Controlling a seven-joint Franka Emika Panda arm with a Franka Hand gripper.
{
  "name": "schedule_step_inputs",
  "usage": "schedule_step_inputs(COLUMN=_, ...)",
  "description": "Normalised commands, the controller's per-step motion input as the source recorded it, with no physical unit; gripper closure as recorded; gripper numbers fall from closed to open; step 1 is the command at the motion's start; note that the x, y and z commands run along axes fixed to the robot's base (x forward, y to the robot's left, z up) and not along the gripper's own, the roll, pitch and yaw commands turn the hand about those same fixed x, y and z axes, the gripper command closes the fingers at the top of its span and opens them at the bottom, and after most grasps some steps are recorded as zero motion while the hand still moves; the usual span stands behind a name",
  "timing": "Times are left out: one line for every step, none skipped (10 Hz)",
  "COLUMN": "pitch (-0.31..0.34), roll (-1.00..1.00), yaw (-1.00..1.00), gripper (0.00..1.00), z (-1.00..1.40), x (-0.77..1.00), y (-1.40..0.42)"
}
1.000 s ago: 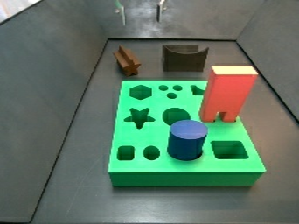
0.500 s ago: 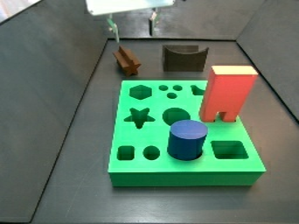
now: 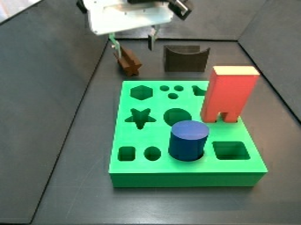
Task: Pick up the star object. Move up. Place the star object on the fixture. Regrasp the star object. Move to above the board. Insert the star object.
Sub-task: Pick up the star object.
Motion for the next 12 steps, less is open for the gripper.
schedule_step_inputs(pitch=-0.051, roll=0.06, yaw=0.17, gripper=0.0, z=-0.34, x=0.0, y=0.02)
schedule_step_inputs(pitch=-0.044, roll=0.09, yaw=0.15, gripper=0.0, z=-0.31, x=0.0, y=0.05)
schedule_step_inputs(pitch=-0.037, roll=0.1, yaw=0.12, gripper=0.0, z=-0.29, x=-0.03, y=0.12)
schedule_step_inputs(pitch=-0.036, roll=0.1, yaw=0.09, gripper=0.0, z=-0.31, x=-0.04, y=0.17)
schedule_step_inputs(pitch=-0.047, roll=0.08, yaw=0.1, gripper=0.0, z=-0.3, x=-0.06, y=0.13)
schedule_step_inputs(pitch=-0.09, roll=0.04, yaw=0.11, gripper=0.0, z=-0.34, x=-0.11, y=0.09)
schedule_step_inputs(pitch=-0.121, roll=0.04, yaw=0.12, gripper=0.0, z=-0.47, x=-0.07, y=0.0)
schedule_step_inputs(pitch=-0.126, roll=0.05, yaw=0.13, gripper=0.0, z=-0.5, x=-0.1, y=0.0)
schedule_step_inputs(pitch=-0.036, roll=0.0, yaw=0.02, gripper=0.0, z=-0.13, x=0.0, y=0.0)
schedule_step_inputs(pitch=-0.004, roll=0.0, yaw=0.02, gripper=0.0, z=0.0, x=0.0, y=0.0)
schedule_step_inputs(pitch=0.0, roll=0.0, yaw=0.0, gripper=0.0, z=0.0, x=0.0, y=0.0)
schedule_step_inputs(pitch=0.0, roll=0.0, yaw=0.0, gripper=1.0, z=0.0, x=0.0, y=0.0)
